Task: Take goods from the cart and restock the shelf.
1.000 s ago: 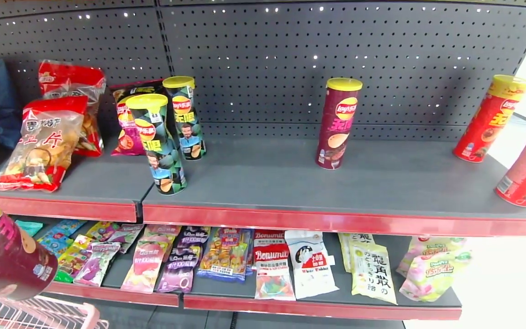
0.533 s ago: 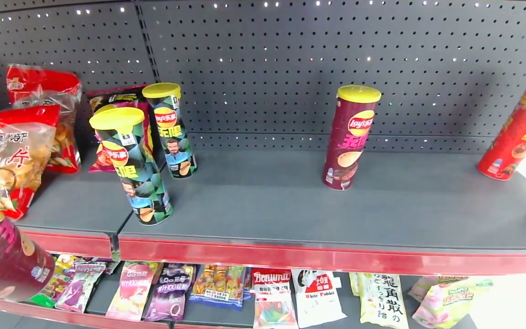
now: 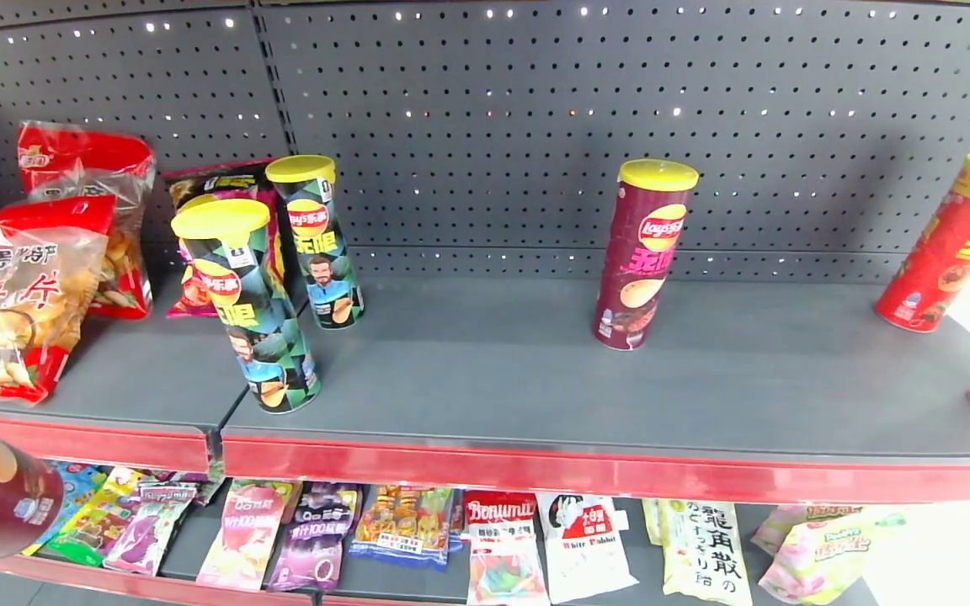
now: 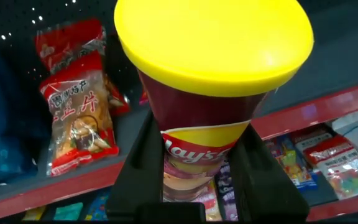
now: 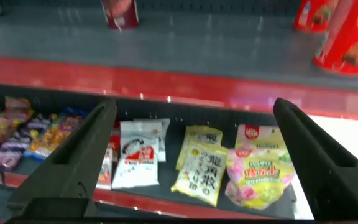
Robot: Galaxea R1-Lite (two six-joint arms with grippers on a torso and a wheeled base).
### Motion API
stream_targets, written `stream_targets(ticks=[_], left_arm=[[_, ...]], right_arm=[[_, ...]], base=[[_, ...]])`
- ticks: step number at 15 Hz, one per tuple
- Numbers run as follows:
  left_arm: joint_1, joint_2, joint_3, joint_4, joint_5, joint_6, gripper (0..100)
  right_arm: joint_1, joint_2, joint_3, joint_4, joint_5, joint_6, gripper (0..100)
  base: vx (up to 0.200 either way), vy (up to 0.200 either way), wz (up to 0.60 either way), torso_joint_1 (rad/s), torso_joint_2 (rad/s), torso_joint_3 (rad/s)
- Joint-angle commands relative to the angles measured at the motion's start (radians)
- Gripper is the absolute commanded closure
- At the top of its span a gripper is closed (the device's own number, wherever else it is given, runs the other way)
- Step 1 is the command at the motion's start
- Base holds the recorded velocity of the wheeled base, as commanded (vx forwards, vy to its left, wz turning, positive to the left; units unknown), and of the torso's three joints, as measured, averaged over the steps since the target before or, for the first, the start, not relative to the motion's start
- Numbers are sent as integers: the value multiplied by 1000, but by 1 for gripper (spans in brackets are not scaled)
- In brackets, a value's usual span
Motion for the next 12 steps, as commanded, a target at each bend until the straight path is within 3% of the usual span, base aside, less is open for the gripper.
stream_targets(ticks=[1, 2, 3, 4, 5, 6, 10, 12], left_arm=[[0, -12, 8, 4, 4, -43, 100], [0, -12, 8, 4, 4, -43, 100], [-9, -6, 16, 4, -8, -121, 100], [-12, -2, 8, 2, -34, -181, 100], [-12, 6, -1, -1, -73, -256, 100], [-12, 5, -5, -3, -79, -281, 100], [-12, 8, -13, 4, -76, -295, 100], [-11, 5, -4, 5, -73, -293, 100]], right_arm=[[11, 546, -417, -4, 44, -4, 0], [11, 546, -417, -4, 44, -4, 0], [23, 777, -532, -21, 48, -100, 0], [74, 855, -582, -41, 51, -102, 0], [200, 950, -635, -64, 48, -97, 0], [244, 988, -649, -73, 45, -97, 0], [292, 1306, -697, -312, 50, -90, 0], [293, 1387, -715, -351, 51, -90, 0]], base=[[0, 0, 0, 0, 0, 0], [0, 0, 0, 0, 0, 0], [0, 0, 0, 0, 0, 0], [0, 0, 0, 0, 0, 0], [0, 0, 0, 0, 0, 0], [0, 0, 0, 0, 0, 0], [0, 0, 0, 0, 0, 0], [0, 0, 0, 0, 0, 0]])
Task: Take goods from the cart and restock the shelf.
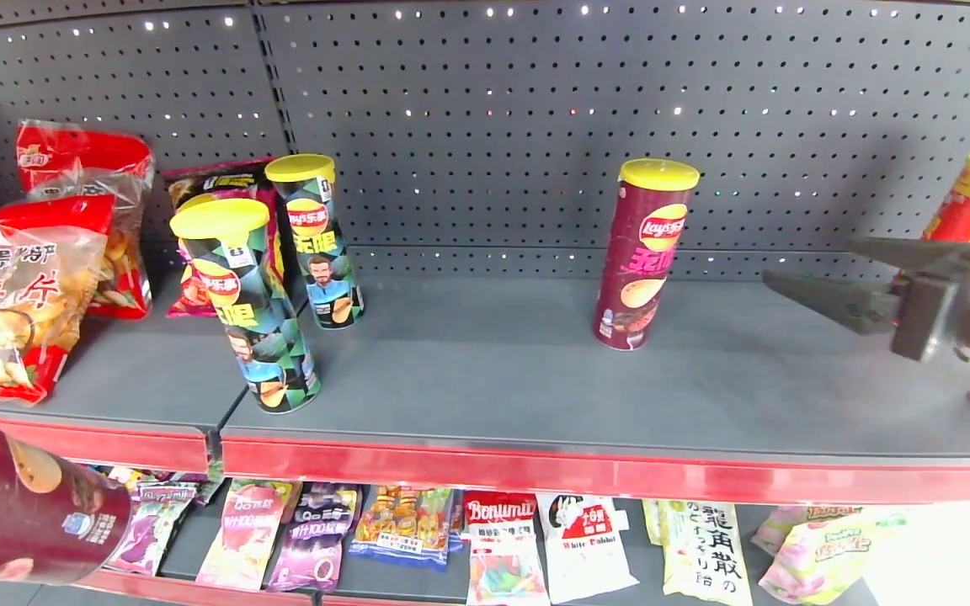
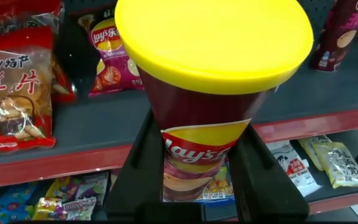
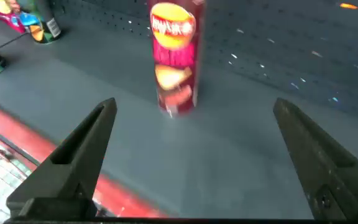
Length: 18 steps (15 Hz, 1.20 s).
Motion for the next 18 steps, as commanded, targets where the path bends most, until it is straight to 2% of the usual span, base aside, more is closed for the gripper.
stream_targets(ticks=[1, 5, 7, 18], left_arm=[[1, 3, 6, 0, 8, 1, 100], [4, 5, 4, 2, 14, 6, 100], [3, 3, 7, 11, 38, 6, 100], [3, -11, 12, 46, 49, 6, 100]], right_arm=[[24, 220, -53, -49, 13, -2, 0], [34, 298, -129, -52, 33, 18, 0], [37, 344, -188, -52, 33, 26, 0], [73, 479, -358, -55, 30, 50, 0]], base=[[0, 0, 0, 0, 0, 0], [0, 0, 0, 0, 0, 0], [0, 0, 0, 0, 0, 0], [0, 0, 0, 0, 0, 0]])
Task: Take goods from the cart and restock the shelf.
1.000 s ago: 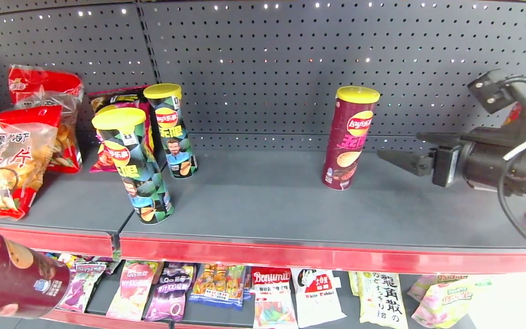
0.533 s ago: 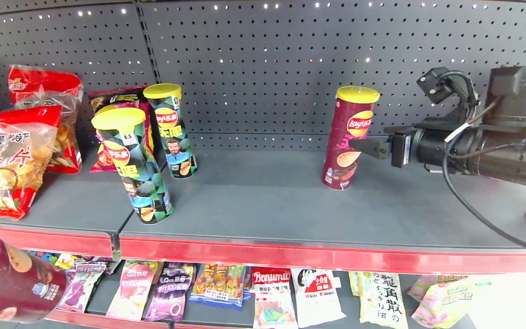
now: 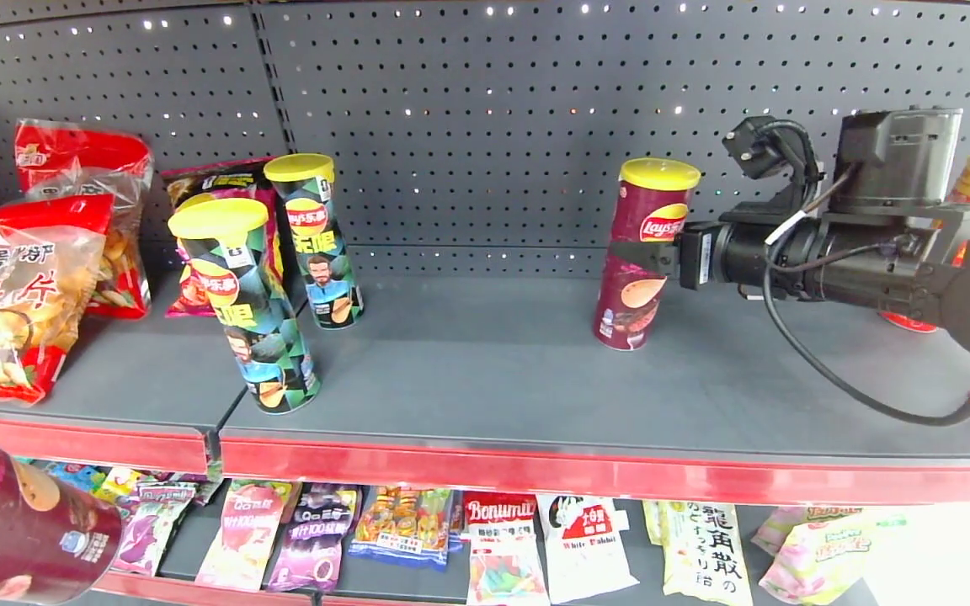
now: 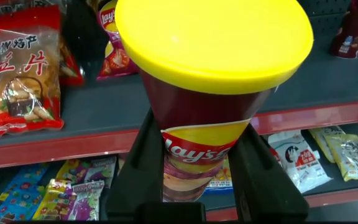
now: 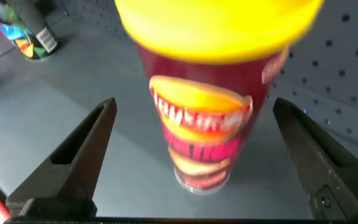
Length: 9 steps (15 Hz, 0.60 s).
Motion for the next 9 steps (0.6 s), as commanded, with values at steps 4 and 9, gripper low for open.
stream_targets(ticks=[4, 9], left_arm=[[0, -9, 14, 0, 5, 0, 100], [0, -10, 19, 0, 8, 0, 100]], right_arm=[[1, 65, -73, 0, -1, -2, 0], [3, 121, -142, 0, -3, -2, 0]], base=[[0, 0, 0, 0, 0, 0], [0, 0, 0, 0, 0, 0]])
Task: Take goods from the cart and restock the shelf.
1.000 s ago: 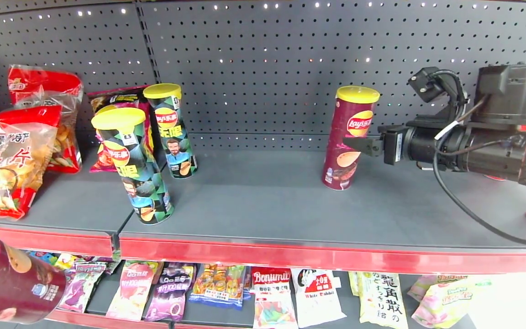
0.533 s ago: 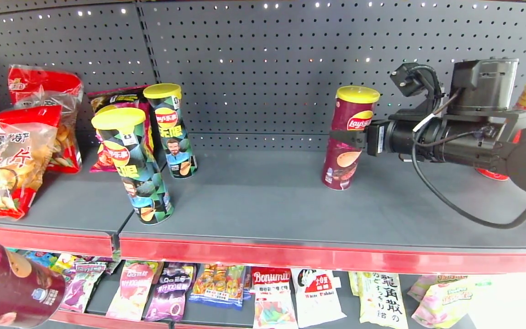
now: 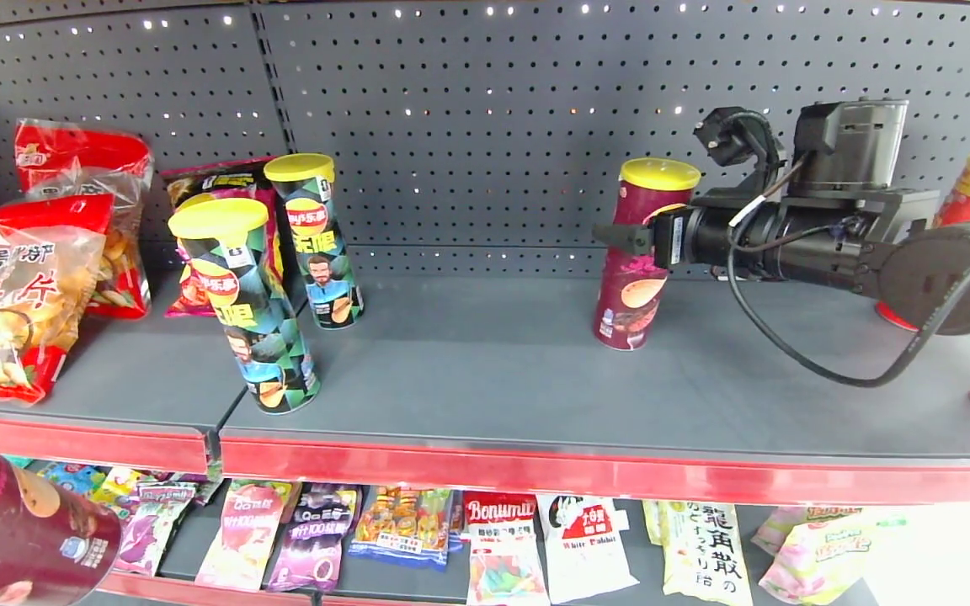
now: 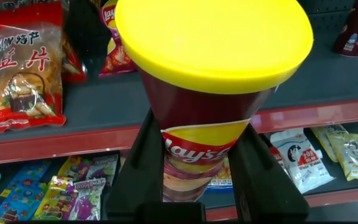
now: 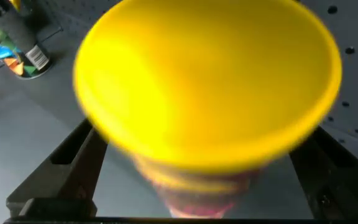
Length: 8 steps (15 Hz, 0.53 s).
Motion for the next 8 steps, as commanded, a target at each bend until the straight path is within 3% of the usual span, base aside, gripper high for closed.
stream_targets(ticks=[1, 3, 4, 8], left_arm=[[0, 0, 7, 1, 0, 0, 100], [0, -1, 10, -1, 0, 0, 100], [0, 0, 10, -1, 0, 0, 100], [0, -11, 25, -1, 0, 0, 100]], right_arm=[[0, 29, -24, 0, -1, -2, 0], [0, 37, -33, 0, -1, -2, 0], [0, 38, -34, 1, -1, -2, 100], [3, 11, -21, 4, -9, -2, 100]], base=[[0, 0, 0, 0, 0, 0], [0, 0, 0, 0, 0, 0], [0, 0, 0, 0, 0, 0], [0, 0, 0, 0, 0, 0]])
